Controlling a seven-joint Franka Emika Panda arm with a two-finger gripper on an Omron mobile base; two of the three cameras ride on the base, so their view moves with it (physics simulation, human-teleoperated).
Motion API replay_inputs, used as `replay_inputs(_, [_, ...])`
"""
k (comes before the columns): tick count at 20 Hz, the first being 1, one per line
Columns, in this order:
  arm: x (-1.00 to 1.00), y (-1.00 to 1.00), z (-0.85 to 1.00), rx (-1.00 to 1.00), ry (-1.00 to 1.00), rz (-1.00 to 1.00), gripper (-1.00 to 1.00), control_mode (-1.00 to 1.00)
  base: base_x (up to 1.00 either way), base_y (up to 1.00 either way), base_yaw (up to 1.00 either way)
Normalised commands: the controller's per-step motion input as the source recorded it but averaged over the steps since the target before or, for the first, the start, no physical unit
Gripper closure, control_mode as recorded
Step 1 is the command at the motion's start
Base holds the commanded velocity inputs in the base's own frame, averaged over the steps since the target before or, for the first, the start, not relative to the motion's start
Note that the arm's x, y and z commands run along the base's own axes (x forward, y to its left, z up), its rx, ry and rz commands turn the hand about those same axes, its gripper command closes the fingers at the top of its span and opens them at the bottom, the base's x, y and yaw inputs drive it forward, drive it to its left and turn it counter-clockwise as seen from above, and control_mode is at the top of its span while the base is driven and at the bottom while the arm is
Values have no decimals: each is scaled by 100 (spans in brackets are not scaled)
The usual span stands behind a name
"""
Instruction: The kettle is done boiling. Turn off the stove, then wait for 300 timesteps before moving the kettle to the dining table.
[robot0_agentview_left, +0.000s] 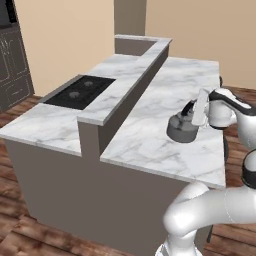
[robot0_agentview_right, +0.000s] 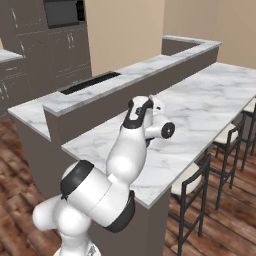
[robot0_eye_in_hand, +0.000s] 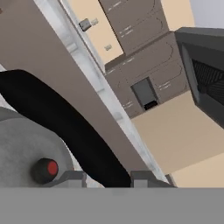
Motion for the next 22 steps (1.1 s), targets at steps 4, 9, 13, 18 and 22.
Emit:
replay_inputs(4, [17,-22,-29,-5,-2,0,100,-100,0,0,0])
replay_inputs(9, [14,-9,-27,-9,0,0,100,-100,0,0,0])
replay_inputs(13, [17,-1,-22,-5,0,0,100,-100,0,0,0])
replay_inputs(18, [18,0,-22,-2,0,0,100,-100,0,0,0])
replay_inputs(22, [18,0,-25,-1,0,0,100,-100,0,0,0])
